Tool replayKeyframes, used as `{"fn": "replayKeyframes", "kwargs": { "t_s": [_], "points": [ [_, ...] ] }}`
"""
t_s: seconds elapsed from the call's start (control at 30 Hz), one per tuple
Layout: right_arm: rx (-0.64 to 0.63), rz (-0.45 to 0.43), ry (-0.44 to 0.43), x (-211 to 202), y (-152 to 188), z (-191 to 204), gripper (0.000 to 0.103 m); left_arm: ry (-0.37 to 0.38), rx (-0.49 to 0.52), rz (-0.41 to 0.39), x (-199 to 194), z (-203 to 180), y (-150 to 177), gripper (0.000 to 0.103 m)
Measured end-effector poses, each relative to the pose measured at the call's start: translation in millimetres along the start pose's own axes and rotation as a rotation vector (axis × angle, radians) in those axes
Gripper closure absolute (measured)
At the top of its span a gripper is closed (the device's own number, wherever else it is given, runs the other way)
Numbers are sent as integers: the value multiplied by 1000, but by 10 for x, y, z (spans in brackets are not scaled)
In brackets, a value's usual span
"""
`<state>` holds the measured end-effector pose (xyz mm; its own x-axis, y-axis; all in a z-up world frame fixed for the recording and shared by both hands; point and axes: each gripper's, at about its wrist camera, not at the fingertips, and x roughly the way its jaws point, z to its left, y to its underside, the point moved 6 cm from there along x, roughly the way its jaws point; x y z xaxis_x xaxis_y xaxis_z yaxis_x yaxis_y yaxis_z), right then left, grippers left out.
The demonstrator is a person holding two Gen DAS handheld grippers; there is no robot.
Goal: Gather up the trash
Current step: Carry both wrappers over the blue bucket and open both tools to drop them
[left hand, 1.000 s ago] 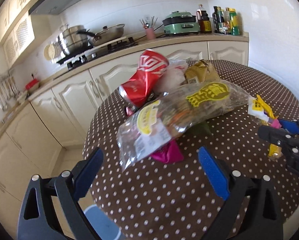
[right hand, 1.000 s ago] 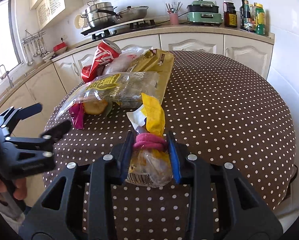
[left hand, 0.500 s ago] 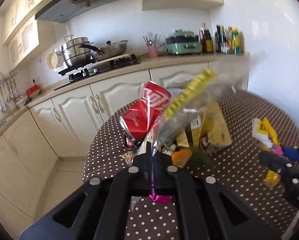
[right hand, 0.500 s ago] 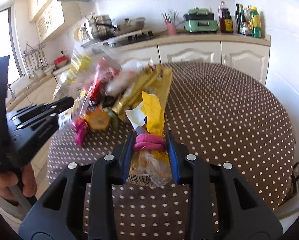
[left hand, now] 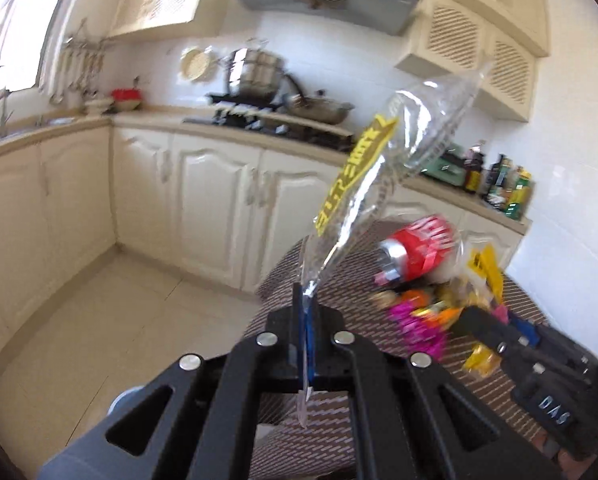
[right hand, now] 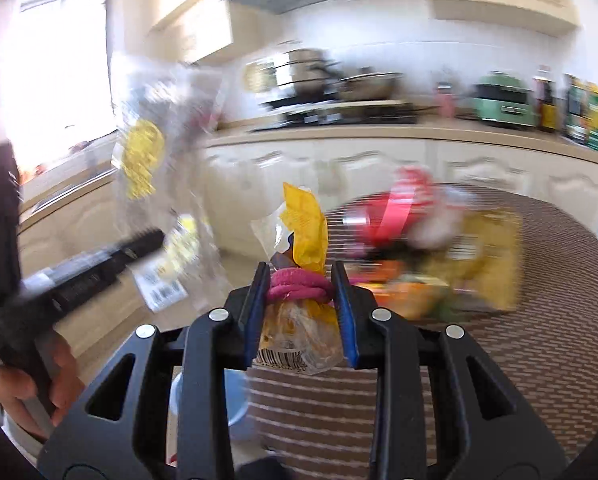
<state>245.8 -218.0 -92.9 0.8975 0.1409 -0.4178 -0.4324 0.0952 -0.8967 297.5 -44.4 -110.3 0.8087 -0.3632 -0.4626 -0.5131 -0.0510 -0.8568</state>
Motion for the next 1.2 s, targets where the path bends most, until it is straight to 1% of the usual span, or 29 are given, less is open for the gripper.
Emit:
{"fn": "replayKeyframes", "kwargs": {
  "t_s": [0.03,0.07,0.1,0.13,0.23,0.33,0.4,0.47,0.53,0.57,0.63,0.7,0.8,0.83,0.87,0.9,0.93,1.03,1.07,1.2],
  "points": [
    [-18,25,-38,161,33,221,72,-32,-10,20,14,163,74,102],
    [-31,56,-74,325,89,411,72,-93,-26,61,67,424,203,102],
    [-37,82,-102,459,158,556,72,-131,-44,98,109,642,329,102],
    [-42,124,-138,678,266,760,72,-157,-65,132,159,841,450,102],
    [-71,228,-201,1241,641,1231,72,-276,-122,262,397,1528,941,102],
    [-97,356,-246,1845,1140,1608,72,-333,-172,387,666,2049,1387,102],
    [-102,448,-251,2262,1504,1765,72,-349,-196,452,847,2310,1612,102],
    [-90,506,-255,2565,1778,1855,72,-356,-225,527,1069,2551,1869,102],
    [-100,550,-237,2845,2009,1896,72,-368,-240,581,1265,2730,2079,102],
    [-94,575,-229,2991,2128,1896,72,-365,-250,598,1340,2777,2123,102],
    [-73,617,-222,3187,2285,1883,72,-362,-254,624,1517,2871,2223,101],
    [-47,642,-211,3363,2395,1826,72,-359,-244,638,1620,2888,2313,101],
    [-36,665,-202,3525,2527,1809,72,-354,-248,637,1720,2935,2417,98],
    [-32,673,-201,3591,2569,1812,72,-353,-249,630,1759,2926,2442,87],
    [-29,682,-202,3645,2608,1822,72,-355,-248,615,1785,2927,2409,66],
    [-24,689,-201,3677,2644,1842,72,-367,-244,600,1781,2934,2387,58],
    [-15,691,-202,3704,2653,1816,72,-387,-229,592,1770,2941,2377,56],
    [-8,693,-200,3716,2665,1808,72,-393,-223,590,1775,2981,2425,54],
    [-9,694,-203,3716,2676,1808,71,-406,-221,585,1765,2983,2415,53],
    [-9,694,-213,3665,2636,1919,71,-445,-209,567,1734,3027,2398,51]
  ]
}}
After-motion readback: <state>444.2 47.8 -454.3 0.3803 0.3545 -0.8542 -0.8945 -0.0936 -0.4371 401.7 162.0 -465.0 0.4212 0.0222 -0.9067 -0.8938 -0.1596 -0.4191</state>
